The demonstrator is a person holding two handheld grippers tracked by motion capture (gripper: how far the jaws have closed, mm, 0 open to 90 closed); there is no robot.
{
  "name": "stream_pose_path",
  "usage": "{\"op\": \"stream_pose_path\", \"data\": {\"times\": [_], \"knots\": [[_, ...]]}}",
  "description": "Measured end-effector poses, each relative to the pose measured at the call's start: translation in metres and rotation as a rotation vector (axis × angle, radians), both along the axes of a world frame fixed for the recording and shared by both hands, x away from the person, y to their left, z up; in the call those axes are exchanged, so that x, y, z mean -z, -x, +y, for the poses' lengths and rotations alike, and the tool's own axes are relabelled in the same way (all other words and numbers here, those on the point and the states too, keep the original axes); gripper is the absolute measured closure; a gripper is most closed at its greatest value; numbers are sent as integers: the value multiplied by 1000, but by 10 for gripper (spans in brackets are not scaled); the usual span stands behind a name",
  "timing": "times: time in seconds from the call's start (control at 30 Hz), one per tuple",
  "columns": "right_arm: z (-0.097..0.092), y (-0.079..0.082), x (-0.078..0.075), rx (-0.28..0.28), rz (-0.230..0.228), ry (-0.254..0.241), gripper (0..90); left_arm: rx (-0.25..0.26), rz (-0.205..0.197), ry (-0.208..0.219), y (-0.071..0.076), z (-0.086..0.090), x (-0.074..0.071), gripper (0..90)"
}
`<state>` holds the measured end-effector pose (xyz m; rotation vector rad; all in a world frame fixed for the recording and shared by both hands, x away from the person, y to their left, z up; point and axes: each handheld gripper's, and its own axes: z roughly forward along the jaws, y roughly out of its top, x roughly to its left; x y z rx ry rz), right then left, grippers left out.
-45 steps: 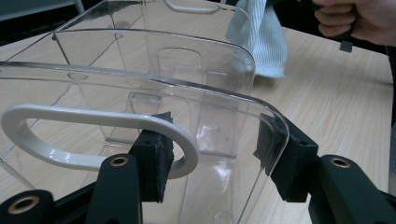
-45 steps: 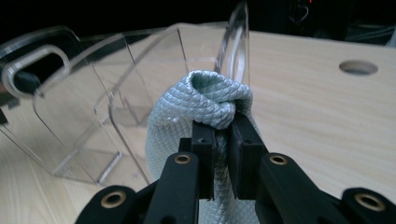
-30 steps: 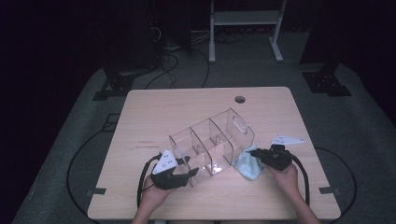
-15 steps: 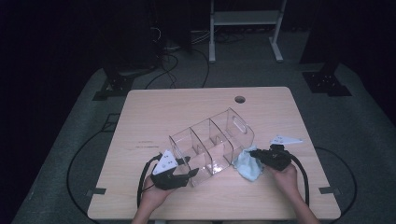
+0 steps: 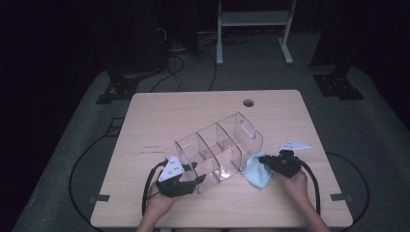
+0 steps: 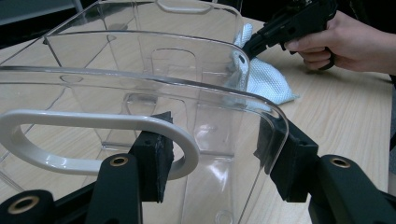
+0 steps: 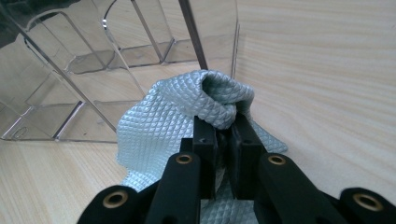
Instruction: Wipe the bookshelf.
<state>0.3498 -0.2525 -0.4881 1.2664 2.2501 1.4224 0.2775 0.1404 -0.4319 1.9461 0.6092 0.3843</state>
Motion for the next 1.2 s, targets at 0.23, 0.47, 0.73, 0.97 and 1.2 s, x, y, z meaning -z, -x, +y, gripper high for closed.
{"op": "stream_pose_path", "data": {"times": [0.23, 0.47, 0.73, 0.97, 1.2], "knots": [[6, 18, -29, -17, -100, -24, 825, -11, -2, -3, 1, -1, 0, 465], [34, 29, -50, -91, -154, -50, 825, -5, -1, -8, 2, -5, 0, 465], [48, 30, -60, -115, -182, -88, 828, -3, -1, -9, 2, -5, 0, 464], [49, 35, -35, -125, -113, -43, 828, -5, -1, -6, 3, -6, 0, 464], [51, 38, -48, -131, -159, -55, 828, -2, 0, -5, 2, -6, 0, 464]]}}
